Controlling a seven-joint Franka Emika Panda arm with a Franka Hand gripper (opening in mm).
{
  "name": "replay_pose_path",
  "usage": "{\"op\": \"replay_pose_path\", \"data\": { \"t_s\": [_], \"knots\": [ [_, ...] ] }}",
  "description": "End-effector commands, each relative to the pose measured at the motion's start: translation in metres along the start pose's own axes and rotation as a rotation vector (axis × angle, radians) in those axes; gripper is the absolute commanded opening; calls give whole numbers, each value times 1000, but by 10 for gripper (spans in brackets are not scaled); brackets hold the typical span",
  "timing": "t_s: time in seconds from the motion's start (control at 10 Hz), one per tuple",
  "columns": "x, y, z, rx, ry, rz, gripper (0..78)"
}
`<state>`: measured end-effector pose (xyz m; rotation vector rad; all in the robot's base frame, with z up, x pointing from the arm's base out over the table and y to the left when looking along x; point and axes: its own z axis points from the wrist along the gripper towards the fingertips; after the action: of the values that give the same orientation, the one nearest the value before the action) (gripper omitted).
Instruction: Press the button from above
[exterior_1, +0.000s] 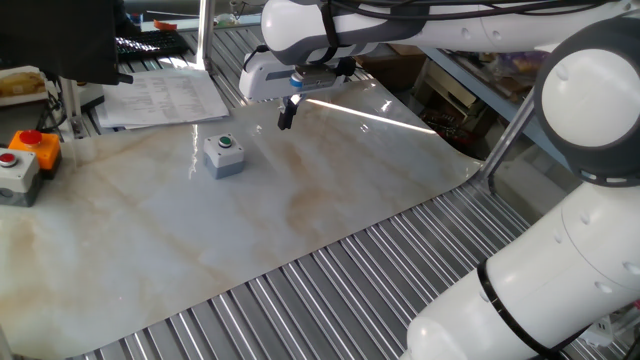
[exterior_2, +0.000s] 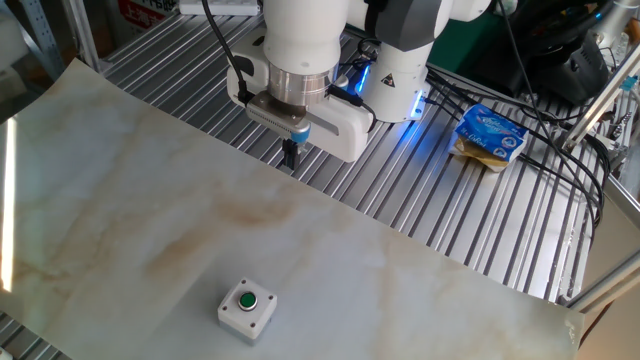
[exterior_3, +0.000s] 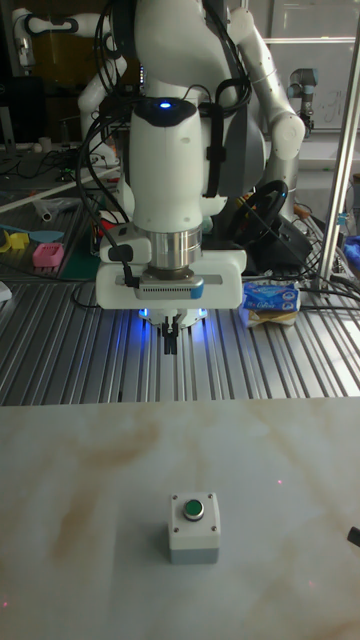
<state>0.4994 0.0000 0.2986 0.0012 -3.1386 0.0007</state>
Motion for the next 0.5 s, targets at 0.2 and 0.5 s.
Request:
{"op": "replay_pose_path", "data": {
  "t_s": [0.2,0.5],
  "knots": [
    [0,0,0,57,1,19,0],
    [0,1,0,30,0,28,0]
  ]
}}
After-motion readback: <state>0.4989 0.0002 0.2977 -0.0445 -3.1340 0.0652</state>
